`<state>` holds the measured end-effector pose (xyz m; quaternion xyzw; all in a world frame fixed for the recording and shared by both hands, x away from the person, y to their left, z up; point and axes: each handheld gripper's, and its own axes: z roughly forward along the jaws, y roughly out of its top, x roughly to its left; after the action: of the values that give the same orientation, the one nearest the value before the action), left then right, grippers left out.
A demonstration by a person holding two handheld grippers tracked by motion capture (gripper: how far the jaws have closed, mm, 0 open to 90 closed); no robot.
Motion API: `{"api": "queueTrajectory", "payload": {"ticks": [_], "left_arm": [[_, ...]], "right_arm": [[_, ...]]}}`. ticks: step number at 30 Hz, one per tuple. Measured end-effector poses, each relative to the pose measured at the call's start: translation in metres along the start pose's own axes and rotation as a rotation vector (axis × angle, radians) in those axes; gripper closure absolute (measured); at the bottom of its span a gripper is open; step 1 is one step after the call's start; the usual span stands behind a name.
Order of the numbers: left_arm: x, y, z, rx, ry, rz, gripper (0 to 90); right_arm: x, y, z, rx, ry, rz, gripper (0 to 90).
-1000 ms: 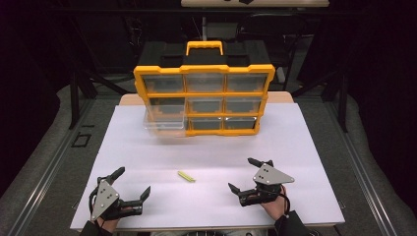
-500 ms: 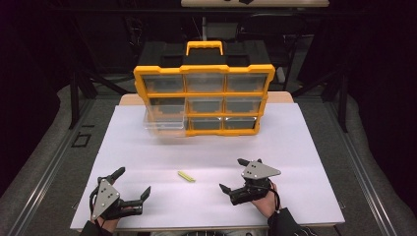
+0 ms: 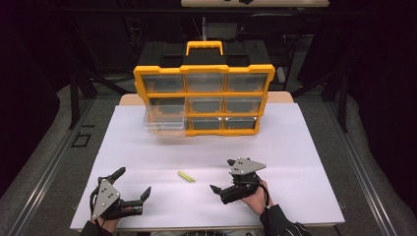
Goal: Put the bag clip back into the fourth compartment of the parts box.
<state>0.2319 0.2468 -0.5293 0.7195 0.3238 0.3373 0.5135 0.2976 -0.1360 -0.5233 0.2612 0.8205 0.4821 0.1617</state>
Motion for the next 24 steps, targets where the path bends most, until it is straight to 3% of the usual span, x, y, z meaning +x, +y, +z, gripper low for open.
{"api": "queueTrajectory", "payload": {"ticks": [24], "left_arm": [[0.0, 0.0, 0.001, 0.009, -0.006, -0.003, 0.2]], "right_arm": [[0.006, 0.039, 0.046, 0.145, 0.076, -0.01, 0.0]]}}
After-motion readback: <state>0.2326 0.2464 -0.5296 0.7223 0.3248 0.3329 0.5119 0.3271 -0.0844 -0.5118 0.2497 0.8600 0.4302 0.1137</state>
